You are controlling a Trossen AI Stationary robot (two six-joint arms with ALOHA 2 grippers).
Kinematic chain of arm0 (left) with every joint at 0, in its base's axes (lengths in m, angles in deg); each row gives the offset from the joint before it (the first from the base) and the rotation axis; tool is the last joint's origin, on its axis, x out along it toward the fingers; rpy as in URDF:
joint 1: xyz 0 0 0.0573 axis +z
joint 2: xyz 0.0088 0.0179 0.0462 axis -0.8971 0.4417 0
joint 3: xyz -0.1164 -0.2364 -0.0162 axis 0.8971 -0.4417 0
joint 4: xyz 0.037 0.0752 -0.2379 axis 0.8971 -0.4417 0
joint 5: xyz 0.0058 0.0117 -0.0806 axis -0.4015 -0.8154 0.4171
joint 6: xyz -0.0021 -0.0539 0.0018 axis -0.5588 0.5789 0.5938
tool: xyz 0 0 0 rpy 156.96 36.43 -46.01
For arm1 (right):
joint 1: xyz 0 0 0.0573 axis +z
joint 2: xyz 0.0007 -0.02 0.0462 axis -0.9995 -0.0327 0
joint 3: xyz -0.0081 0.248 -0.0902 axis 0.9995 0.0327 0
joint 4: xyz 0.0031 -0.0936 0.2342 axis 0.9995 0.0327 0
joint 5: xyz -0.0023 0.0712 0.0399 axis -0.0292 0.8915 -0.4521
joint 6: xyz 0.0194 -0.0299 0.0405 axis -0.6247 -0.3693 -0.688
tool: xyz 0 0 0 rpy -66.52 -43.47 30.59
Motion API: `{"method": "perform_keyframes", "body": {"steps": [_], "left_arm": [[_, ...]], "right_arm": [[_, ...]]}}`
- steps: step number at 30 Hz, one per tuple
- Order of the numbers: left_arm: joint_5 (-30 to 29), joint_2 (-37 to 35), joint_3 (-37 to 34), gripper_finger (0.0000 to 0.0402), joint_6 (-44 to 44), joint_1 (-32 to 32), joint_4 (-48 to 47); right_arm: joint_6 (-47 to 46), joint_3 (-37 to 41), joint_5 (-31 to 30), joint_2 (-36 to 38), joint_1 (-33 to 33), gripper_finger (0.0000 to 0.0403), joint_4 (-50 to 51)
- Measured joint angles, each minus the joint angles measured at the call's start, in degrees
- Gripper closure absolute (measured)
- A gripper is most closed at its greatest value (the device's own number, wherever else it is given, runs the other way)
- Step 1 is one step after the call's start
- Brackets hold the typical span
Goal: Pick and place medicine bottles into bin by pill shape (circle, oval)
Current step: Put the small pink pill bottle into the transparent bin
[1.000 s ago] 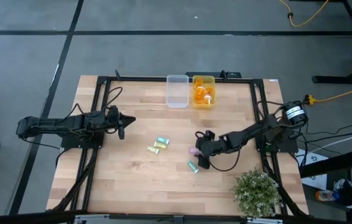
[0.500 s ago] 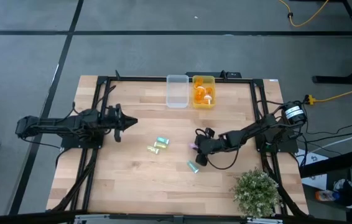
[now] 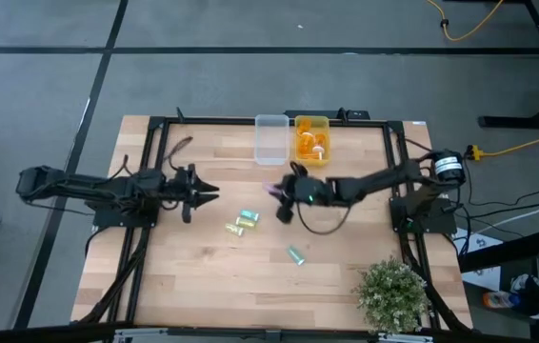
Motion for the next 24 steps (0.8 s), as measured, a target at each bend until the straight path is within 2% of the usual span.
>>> {"method": "perform_keyframes", "body": {"steps": [6,11,19,24], "left_arm": [[-3.1,9.3,0.0,0.0293,0.3,-2.5,2.5],[-3.3,18.2,0.9,0.0293,0.1,-6.0,10.6],[-3.5,31.3,8.6,0.0294,-13.2,-8.8,10.0],[-3.5,35.3,10.3,0.0294,-15.2,-8.8,10.0]], "right_arm": [[0.3,-10.3,-6.5,0.1,-7.3,0.0300,10.8],[-0.7,-13.5,-6.7,0.1,-11.7,0.0298,15.9],[-5.8,-13.5,0.0,-0.2,-16.2,0.0297,16.3],[-5.6,-13.5,4.1,-0.2,-17.6,0.0286,16.0]]}}
